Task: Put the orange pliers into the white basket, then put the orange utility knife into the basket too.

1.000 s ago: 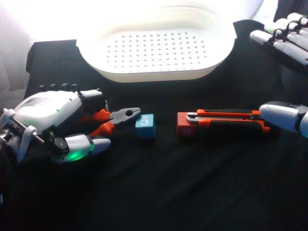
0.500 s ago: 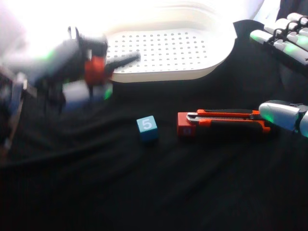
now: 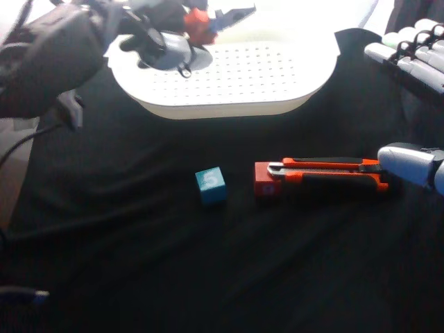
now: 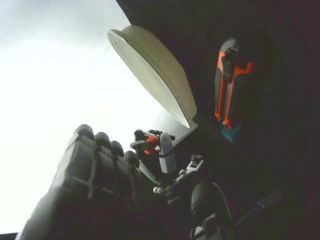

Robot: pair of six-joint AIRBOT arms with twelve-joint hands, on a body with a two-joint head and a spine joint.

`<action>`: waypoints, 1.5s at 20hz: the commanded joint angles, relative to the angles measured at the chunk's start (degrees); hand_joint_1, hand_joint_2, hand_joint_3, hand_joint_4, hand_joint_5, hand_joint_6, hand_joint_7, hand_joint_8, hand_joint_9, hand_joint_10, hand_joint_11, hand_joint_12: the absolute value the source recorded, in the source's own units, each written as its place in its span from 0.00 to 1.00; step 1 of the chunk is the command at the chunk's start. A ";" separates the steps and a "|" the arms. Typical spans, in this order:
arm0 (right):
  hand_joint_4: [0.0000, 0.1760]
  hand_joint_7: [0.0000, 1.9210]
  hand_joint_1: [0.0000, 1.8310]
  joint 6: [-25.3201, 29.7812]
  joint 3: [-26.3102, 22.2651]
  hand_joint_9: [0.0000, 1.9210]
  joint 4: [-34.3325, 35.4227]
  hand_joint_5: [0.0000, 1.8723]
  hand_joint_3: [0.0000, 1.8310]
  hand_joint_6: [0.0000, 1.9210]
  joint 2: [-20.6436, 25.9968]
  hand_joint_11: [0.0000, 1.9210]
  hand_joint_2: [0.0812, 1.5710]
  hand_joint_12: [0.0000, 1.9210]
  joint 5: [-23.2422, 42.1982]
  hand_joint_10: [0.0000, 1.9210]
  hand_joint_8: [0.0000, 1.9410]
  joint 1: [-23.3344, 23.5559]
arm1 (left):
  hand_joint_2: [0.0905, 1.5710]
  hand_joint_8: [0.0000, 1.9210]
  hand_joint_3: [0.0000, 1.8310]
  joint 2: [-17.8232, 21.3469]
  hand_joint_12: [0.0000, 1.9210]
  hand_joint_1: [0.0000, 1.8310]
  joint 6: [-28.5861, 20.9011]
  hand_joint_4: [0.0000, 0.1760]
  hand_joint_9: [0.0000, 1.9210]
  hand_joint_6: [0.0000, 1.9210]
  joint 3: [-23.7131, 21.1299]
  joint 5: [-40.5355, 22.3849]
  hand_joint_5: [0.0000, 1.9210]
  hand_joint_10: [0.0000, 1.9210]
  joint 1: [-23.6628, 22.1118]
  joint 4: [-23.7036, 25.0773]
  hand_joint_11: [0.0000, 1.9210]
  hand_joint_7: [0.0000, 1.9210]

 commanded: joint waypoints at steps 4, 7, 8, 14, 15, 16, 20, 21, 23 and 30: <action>0.06 0.00 0.16 2.33 0.66 0.00 -2.50 0.00 0.00 0.00 -0.47 0.00 0.81 0.00 6.31 0.00 0.00 0.46 | 0.84 1.00 0.02 -3.73 1.00 0.57 -0.22 0.00 0.47 0.91 5.74 0.91 0.30 1.00 0.75 -5.51 0.55 0.37; 0.09 0.00 0.14 2.39 0.71 0.00 -2.66 0.00 0.00 0.00 -0.58 0.00 0.82 0.00 6.31 0.00 0.00 0.46 | 0.88 0.70 0.00 -4.80 0.98 0.46 1.91 0.24 0.21 0.90 7.40 2.41 0.25 0.82 1.68 -9.43 0.22 0.19; 0.12 0.00 0.16 2.41 0.71 0.00 -2.67 0.00 0.00 0.00 -0.58 0.00 0.82 0.00 6.33 0.00 0.00 0.46 | 0.83 0.45 0.00 -4.94 0.91 0.43 3.64 0.01 0.13 0.61 7.55 2.71 0.12 0.64 1.78 -11.16 0.08 0.17; 0.15 0.00 0.15 2.48 0.76 0.00 -2.70 0.00 0.00 0.00 -0.58 0.00 0.81 0.00 6.34 0.00 0.00 0.46 | 0.74 0.00 0.00 -3.86 0.00 0.16 4.55 0.82 0.00 0.00 5.73 0.91 0.00 0.00 1.93 -10.37 0.00 0.00; 0.15 0.00 0.15 2.51 0.77 0.00 -2.70 0.00 0.00 0.00 -0.58 0.00 0.81 0.00 6.33 0.00 0.00 0.46 | 0.74 0.00 0.00 -3.20 0.00 0.16 4.54 0.82 0.00 0.00 4.91 0.27 0.00 0.00 1.93 -9.85 0.00 0.00; 0.16 0.00 0.15 2.67 0.79 0.00 -2.70 0.00 0.00 0.00 -0.67 0.00 0.81 0.00 6.31 0.00 0.00 0.47 | 0.74 0.00 0.00 -1.61 0.00 0.14 4.23 0.84 0.00 0.00 2.55 -1.65 0.00 0.00 2.01 -8.10 0.00 0.00; 0.47 0.00 0.21 4.23 2.47 0.00 -3.66 0.00 0.00 0.00 -2.88 0.00 0.78 0.00 3.43 0.00 0.00 1.36 | 0.79 0.00 0.01 7.66 0.00 0.07 -5.73 0.73 0.00 0.00 -8.26 -13.54 0.00 0.00 5.30 4.50 0.00 0.00; 0.42 0.00 0.22 4.28 3.26 0.00 -3.91 0.00 0.00 0.00 -3.97 0.00 0.78 0.00 1.46 0.00 0.00 2.15 | 0.81 0.00 0.01 11.28 0.00 0.05 -7.22 0.71 0.00 0.00 -12.09 -18.21 0.00 0.00 7.10 7.19 0.00 0.00; 0.32 0.00 0.26 4.28 4.55 0.00 -4.05 0.00 0.00 0.00 -5.70 0.00 0.77 0.00 -1.35 0.00 0.00 3.13 | 0.86 0.01 0.00 16.10 0.41 0.16 -7.21 0.47 0.10 0.01 -17.97 -24.72 0.05 0.06 10.69 9.58 0.00 0.06; 0.00 0.00 0.27 4.26 10.79 0.01 -4.03 0.00 0.00 0.00 -13.55 0.00 0.79 0.00 -13.33 0.00 0.00 7.16 | 0.88 0.73 0.00 25.79 0.93 0.61 -8.81 0.00 0.31 0.01 -32.88 -49.94 0.24 0.74 26.46 12.38 0.32 0.27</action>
